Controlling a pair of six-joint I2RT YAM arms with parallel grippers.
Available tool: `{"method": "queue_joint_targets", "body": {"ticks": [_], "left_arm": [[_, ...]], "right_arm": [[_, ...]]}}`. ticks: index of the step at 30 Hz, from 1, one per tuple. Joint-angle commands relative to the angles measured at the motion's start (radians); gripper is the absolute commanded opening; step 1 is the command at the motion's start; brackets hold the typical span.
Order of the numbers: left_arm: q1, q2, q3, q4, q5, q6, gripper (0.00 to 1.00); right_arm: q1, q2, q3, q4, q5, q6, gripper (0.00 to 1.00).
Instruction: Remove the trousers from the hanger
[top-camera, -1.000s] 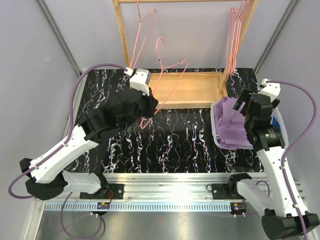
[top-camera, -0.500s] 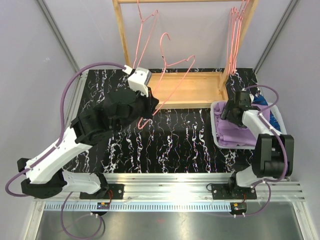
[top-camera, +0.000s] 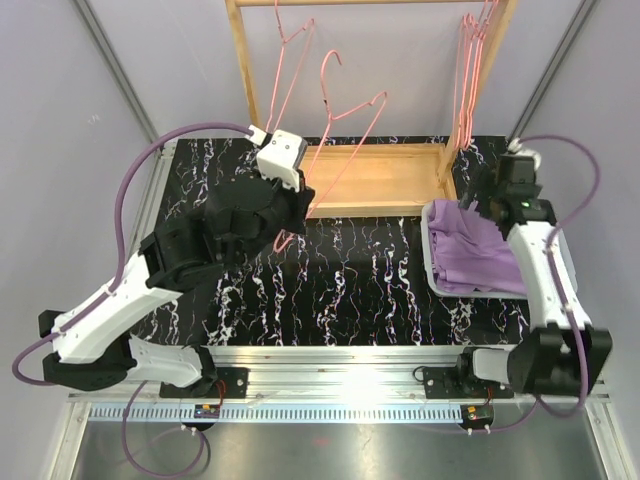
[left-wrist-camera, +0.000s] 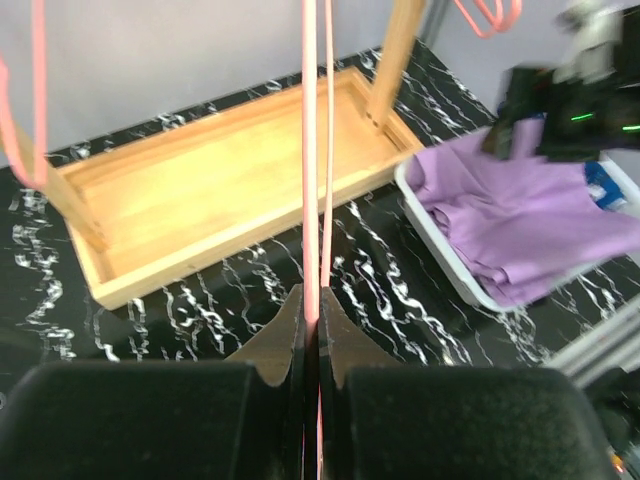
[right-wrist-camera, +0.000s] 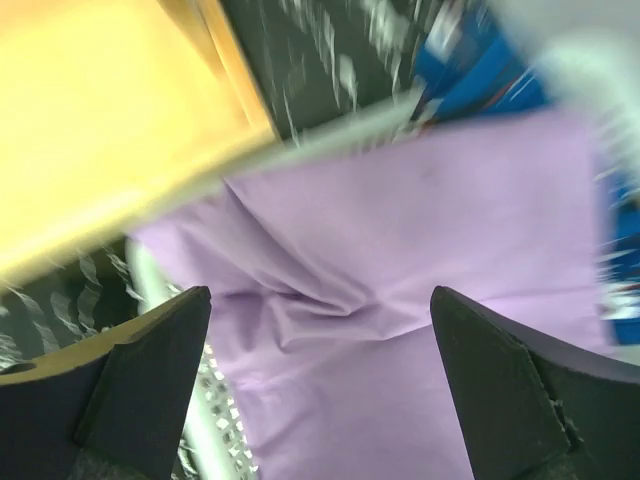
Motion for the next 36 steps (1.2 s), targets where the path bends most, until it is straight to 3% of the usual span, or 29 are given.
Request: {"method": "queue_joint_targets", "body": {"ticks": [1,9,15,18,30,36], "left_arm": [[-0.008,0.032,0.072,0.044,-0.118,0.045,0.00],[0.001,0.168,0.205,0.075,-0.201,0.108,0.00],[0.102,0.338,0.455,0.033,-0.092,0.110,0.00],[0.169,0.438,0.596,-0.003,-0.066,0.113,0.00],[0.366,0.588,0.555,0.297,-0.009,0.249,0.00],[0.476,0.662,0.600,0.233,0.072,0.151,0.00]], "right_arm": [[-0.005,-0.169,0.143,-0.121,0.089,-0.040,0.99],[-0.005,-0.456,0.257,-0.250,-0.114,0.003,0.99],[-0.004,-0.687,0.126,-0.066,-0.602,0.133,0.99],[-0.005,-0.769,0.056,0.012,-0.748,0.245,0.99],[-0.005,-0.896,0.070,-0.056,-0.850,0.308,1.00],[0.024,-0.924,0.047,-0.066,-0.873,0.319,1.00]]}}
